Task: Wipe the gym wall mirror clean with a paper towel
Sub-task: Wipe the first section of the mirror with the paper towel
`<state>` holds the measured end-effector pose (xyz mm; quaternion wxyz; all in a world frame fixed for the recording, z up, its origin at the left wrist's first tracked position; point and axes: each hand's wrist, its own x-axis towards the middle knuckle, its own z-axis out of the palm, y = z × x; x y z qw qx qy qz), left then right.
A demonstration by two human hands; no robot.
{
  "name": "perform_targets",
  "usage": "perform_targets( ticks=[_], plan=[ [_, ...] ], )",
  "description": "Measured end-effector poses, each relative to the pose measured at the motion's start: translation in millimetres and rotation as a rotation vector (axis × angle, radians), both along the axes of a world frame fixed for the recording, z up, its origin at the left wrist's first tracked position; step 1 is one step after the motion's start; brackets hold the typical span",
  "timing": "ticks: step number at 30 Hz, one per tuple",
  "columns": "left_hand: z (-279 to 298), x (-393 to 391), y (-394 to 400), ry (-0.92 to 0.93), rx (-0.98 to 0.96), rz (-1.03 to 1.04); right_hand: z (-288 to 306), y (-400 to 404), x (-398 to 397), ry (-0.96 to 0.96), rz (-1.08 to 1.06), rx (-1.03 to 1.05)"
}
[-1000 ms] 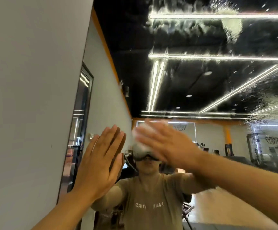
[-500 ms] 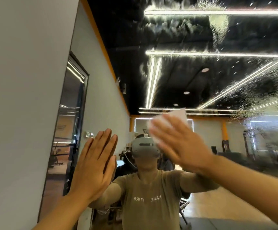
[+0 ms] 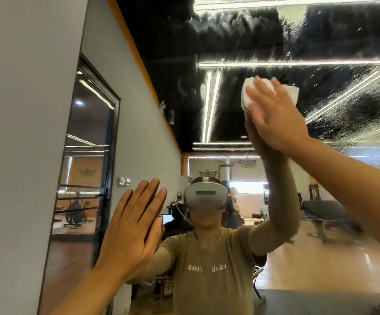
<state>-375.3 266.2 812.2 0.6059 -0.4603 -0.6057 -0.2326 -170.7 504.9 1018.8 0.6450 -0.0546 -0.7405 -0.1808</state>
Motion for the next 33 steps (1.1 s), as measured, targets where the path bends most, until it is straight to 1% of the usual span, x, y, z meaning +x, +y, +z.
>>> perform_targets(
  ticks=[2,4,10,12,15,17,21,23,24,26,27,29,33],
  plan=[
    [-1.3,0.2,3.3,-0.010,0.020,0.007,-16.1,-2.5,-4.2,0.001,0.014,0.018],
    [-1.4,0.6,4.9,-0.017,0.031,0.008,-49.8,-6.0,-7.9,-0.057,0.032,0.113],
    [-2.3,1.3,8.7,-0.039,0.062,-0.009,-170.8,3.9,5.6,-0.396,0.065,0.456],
    [-2.2,2.1,9.8,-0.042,0.064,-0.006,-183.4,9.8,12.3,-0.473,0.046,0.560],
    [-2.2,2.5,9.2,-0.040,0.057,-0.002,-165.3,17.1,15.6,-0.504,-0.011,0.651],
    [-2.6,2.6,8.7,-0.043,0.053,-0.005,-135.6,19.0,13.1,-0.415,-0.019,0.592],
    [-4.4,3.9,12.4,-0.044,0.078,-0.005,-51.9,16.6,10.8,-0.170,0.005,0.260],
    [-4.9,4.0,14.0,-0.038,0.096,-0.009,-30.4,13.9,8.4,-0.076,0.028,0.132],
    [-4.6,3.8,14.4,-0.035,0.102,-0.011,-30.6,12.2,5.2,-0.039,0.031,0.104],
    [-3.8,3.2,14.8,-0.032,0.106,-0.013,-48.1,7.8,-1.3,-0.002,0.045,0.119],
    [-3.6,3.1,14.9,-0.032,0.108,-0.015,-63.5,6.2,-2.8,-0.014,0.055,0.139],
    [-3.6,2.4,15.5,-0.036,0.108,-0.018,-104.6,6.2,-1.7,-0.081,0.068,0.200],
    [-3.9,3.5,15.2,-0.043,0.113,-0.021,-212.6,9.9,9.1,-0.273,0.091,0.333]
  ],
)
